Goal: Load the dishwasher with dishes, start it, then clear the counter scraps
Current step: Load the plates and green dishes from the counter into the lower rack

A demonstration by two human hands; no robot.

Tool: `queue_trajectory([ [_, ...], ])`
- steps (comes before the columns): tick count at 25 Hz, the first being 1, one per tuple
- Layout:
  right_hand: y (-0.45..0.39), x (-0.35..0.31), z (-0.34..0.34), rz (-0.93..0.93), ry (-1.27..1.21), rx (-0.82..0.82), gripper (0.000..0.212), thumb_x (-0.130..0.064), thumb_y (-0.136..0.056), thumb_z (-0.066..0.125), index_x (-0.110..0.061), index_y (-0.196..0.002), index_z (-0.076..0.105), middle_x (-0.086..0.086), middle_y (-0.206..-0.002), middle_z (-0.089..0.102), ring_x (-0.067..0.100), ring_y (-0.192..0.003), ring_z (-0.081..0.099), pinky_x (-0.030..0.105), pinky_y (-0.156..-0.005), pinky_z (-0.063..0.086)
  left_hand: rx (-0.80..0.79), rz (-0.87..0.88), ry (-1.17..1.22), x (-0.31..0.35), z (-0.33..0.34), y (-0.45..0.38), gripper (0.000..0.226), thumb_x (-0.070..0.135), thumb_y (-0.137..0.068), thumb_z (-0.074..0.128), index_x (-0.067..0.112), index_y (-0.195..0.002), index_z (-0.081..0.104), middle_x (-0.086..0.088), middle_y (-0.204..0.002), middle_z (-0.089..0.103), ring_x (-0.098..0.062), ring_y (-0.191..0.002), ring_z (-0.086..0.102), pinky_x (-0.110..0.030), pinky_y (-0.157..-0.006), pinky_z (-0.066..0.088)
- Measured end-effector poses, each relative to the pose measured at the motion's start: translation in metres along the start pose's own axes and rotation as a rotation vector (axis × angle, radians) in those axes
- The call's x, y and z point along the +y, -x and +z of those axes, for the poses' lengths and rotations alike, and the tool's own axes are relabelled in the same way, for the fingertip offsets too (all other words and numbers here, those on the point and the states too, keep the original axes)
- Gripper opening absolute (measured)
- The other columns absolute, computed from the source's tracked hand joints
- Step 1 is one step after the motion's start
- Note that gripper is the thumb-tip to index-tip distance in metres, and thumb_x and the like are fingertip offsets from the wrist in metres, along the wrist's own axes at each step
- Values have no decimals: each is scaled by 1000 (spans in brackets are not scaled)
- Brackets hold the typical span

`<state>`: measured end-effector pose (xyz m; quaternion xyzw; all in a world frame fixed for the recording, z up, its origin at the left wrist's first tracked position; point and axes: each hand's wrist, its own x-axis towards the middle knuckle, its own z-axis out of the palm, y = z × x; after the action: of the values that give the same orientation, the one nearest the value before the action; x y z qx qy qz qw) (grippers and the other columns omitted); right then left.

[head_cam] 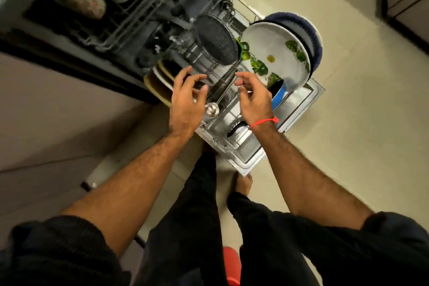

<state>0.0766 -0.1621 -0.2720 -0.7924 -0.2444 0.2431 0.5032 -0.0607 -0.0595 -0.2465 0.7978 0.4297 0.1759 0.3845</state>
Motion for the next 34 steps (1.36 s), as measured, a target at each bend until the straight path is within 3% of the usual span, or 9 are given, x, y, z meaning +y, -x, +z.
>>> queue_trajectory([
  [5, 75, -119, 17, -108, -56, -291, 36, 0, -91, 48, -20, -115, 66, -8, -92, 71, 4, -91, 67, 34, -93, 54, 266, -8, -11, 28, -121, 103, 29, 13, -97, 63, 12, -126, 64, -7, -148, 43, 1, -88, 61, -21, -88, 54],
  [11, 145, -270, 90, -398, -68, -678, 39, 5, -88, 48, -14, -117, 64, -1, -94, 72, 9, -88, 67, 24, -86, 52, 632, -85, -87, 36, -273, 179, 34, 8, -97, 62, 13, -130, 59, -5, -148, 43, -15, -88, 65, -25, -77, 57],
  [14, 168, -332, 138, -463, -103, -759, 38, 5, -88, 50, -16, -115, 65, 2, -94, 72, 15, -85, 67, 21, -80, 51, 799, -162, -77, 22, -339, 206, 39, 7, -96, 63, 14, -133, 56, -4, -148, 42, -16, -92, 64, -31, -83, 58],
  [17, 207, -382, 190, -484, -109, -846, 35, 0, -90, 51, -19, -116, 65, 1, -96, 71, 9, -78, 63, 16, -75, 50, 941, -193, -62, -3, -402, 238, 46, 6, -94, 65, 16, -137, 53, -1, -149, 40, -18, -102, 64, -35, -89, 58],
  [21, 270, -434, 270, -508, -123, -989, 35, -2, -91, 52, -20, -118, 64, 0, -103, 70, 9, -82, 63, 22, -77, 51, 1094, -238, -31, -54, -488, 284, 51, 4, -92, 65, 18, -139, 51, -3, -148, 40, -19, -110, 63, -43, -95, 55],
  [24, 313, -464, 323, -503, -112, -1085, 35, -1, -92, 50, -16, -122, 62, 2, -108, 69, 12, -93, 66, 23, -83, 52, 1149, -318, -19, -87, -540, 314, 55, 3, -91, 65, 17, -142, 49, -6, -148, 40, -16, -109, 61, -44, -92, 56],
  [29, 373, -492, 419, -454, -117, -1166, 34, -3, -92, 56, -23, -118, 63, -1, -107, 70, 11, -89, 67, 41, -85, 57, 1191, -388, -67, -153, -615, 366, 59, 6, -90, 68, 16, -144, 45, -7, -150, 37, -23, -121, 57, -45, -101, 52],
  [34, 396, -510, 488, -400, -86, -1252, 33, -4, -94, 56, -18, -123, 60, 0, -113, 68, 13, -97, 67, 35, -87, 55, 1195, -539, -24, -221, -664, 375, 61, 12, -90, 70, 13, -144, 43, -11, -149, 38, -30, -131, 51, -50, -105, 49],
])
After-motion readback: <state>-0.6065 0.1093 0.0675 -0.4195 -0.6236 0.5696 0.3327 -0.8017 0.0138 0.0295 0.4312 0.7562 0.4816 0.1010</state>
